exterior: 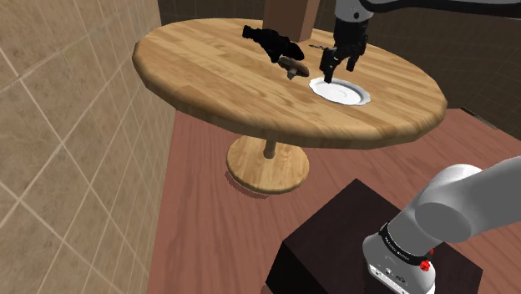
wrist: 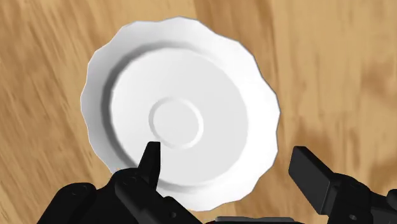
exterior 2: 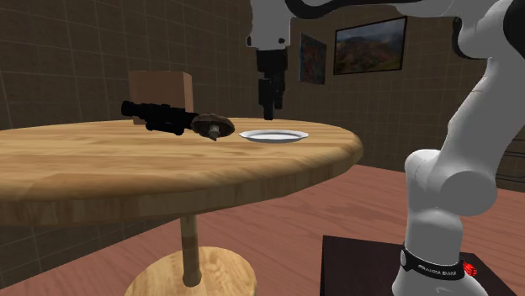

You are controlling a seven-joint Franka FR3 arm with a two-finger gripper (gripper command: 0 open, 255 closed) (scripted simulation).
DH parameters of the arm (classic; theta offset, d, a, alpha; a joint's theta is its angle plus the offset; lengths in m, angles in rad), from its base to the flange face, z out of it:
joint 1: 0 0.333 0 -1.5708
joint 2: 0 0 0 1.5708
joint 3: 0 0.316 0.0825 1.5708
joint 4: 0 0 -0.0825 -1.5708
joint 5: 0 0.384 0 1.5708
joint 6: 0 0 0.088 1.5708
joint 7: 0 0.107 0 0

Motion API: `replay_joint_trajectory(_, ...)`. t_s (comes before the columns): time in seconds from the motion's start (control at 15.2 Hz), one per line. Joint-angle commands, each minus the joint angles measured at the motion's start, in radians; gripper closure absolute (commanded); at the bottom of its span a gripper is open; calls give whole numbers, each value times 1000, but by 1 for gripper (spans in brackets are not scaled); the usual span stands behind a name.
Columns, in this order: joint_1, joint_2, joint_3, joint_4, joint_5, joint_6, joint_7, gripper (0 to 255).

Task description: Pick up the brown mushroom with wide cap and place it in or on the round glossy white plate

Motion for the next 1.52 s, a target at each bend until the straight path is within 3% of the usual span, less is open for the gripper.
replay_joint_trajectory(0.0, -6, 131, 67, 127, -85, -67, 38, 0)
replay_joint_trajectory(0.2, 3, 327, 159, 320, -231, -193, 87, 0)
replay_joint_trajectory(0.4, 46, 541, 229, 530, -404, -347, 118, 0)
replay_joint_trajectory(0.59, 136, 770, 254, 759, -601, -510, 101, 0)
replay_joint_trajectory(0.79, 245, 975, 224, 978, -782, -631, 25, 0)
replay_joint_trajectory(1.25, 166, 871, 223, 773, -724, -524, 75, 0)
replay_joint_trajectory(1.45, 160, 863, 222, 759, -720, -516, 78, 0)
